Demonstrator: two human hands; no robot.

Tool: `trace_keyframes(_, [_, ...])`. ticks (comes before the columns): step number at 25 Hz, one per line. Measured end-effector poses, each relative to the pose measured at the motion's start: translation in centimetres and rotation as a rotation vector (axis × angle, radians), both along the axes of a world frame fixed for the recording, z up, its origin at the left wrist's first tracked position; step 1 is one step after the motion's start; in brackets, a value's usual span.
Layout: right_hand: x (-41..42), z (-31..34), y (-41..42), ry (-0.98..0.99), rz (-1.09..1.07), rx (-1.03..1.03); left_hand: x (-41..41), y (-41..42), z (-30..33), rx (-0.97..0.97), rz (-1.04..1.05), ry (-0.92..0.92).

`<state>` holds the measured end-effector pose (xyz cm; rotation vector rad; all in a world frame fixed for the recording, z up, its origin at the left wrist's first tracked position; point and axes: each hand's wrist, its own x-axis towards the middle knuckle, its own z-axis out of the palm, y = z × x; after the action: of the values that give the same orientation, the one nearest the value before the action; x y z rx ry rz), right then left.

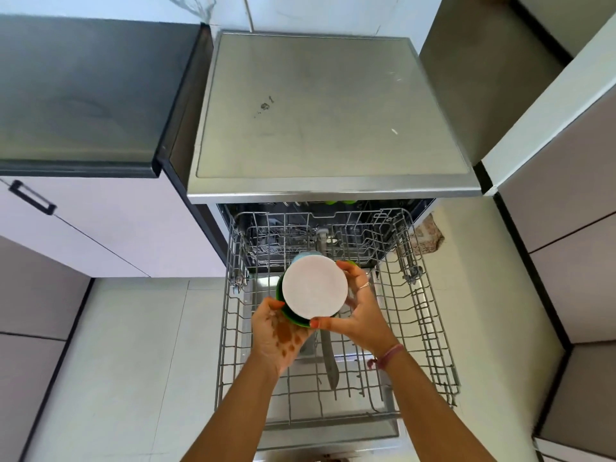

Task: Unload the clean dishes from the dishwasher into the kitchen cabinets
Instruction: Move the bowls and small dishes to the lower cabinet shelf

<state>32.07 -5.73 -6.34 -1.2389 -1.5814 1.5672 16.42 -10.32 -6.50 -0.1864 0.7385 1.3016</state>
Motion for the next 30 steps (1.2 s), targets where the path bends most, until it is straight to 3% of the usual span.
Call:
trace_keyframes(4, [0.3,-0.1,0.5,-0.076,0.069,0.001,0.5,0.2,0.4,-0.073,-0.002,0.030])
trace_keyframes(9, [0.4,-1.4,0.5,-0.120,0.155,-0.024,0.9,0.7,0.2,-0.234,-0.049,0.290])
trace_keyframes(13, [0.4,-2.5,0.7,-0.109,0.208,-0.082,0.4,1.3,-0.6,-0.339,-0.054,0.384])
trace_keyframes(17, [0.1,-5.8,4.5,-0.058,-0.041,-0.177,-1.2,1.6,-2.3,-0.372,-0.029,0.403])
trace_keyframes(19, [-0.6,-9.8,7.6,-0.372,-0.011,-0.069,-2.1,1.3,-3.7,-0.422,-0.015,0.418])
trace_keyframes(22, [-3.2,-16.3,11.5,-0.842,0.324,0.168,-3.0,1.3,-6.0,-0.445,0.021,0.416])
trace_keyframes(25, [-6.4,-20.0,13.8,-1.042,0.520,0.345,-3.7,1.6,-8.1,-0.468,0.064,0.398])
trace_keyframes(30, [-8.4,-20.8,14.7,-1.074,0.456,0.399,-3.7,2.7,-9.8,-0.505,0.043,0.389])
